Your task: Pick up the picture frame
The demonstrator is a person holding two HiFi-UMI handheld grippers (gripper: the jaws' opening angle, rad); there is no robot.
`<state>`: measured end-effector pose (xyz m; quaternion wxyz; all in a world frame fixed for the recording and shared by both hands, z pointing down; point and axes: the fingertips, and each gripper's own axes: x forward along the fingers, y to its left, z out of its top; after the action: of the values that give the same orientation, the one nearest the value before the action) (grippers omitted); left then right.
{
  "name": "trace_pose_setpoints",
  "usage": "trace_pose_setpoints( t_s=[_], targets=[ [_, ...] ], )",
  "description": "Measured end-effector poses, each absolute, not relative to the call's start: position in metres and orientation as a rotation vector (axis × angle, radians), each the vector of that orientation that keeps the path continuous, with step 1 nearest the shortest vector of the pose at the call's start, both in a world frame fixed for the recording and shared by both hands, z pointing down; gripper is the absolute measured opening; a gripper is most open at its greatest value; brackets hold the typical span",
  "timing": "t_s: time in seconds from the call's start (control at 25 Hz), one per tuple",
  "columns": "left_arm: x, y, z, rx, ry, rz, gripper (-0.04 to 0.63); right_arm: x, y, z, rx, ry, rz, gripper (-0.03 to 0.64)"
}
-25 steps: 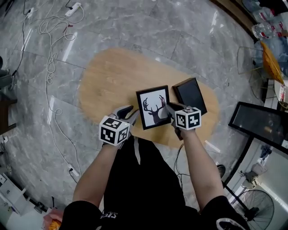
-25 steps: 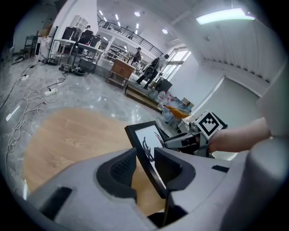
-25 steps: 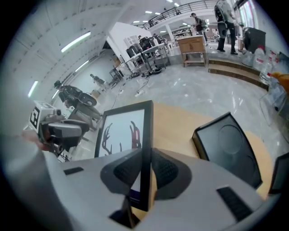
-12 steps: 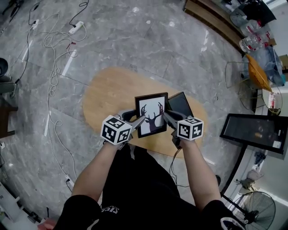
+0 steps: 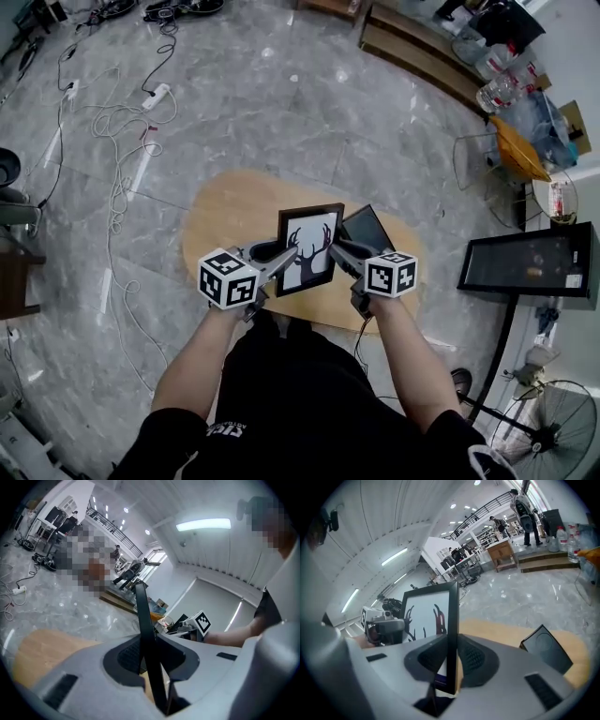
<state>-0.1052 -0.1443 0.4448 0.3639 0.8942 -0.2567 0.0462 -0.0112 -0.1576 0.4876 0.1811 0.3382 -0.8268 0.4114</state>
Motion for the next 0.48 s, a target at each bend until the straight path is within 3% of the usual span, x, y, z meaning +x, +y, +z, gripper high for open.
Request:
trace_pose_setpoints(
  t_s=[0.48],
  targets=[
    [-0.118, -0.14, 0.351, 2.488, -0.567, 0.055, 0.049, -0.034, -0.143, 0.412, 1.064, -2.492, 1.107, 0.087]
  ],
)
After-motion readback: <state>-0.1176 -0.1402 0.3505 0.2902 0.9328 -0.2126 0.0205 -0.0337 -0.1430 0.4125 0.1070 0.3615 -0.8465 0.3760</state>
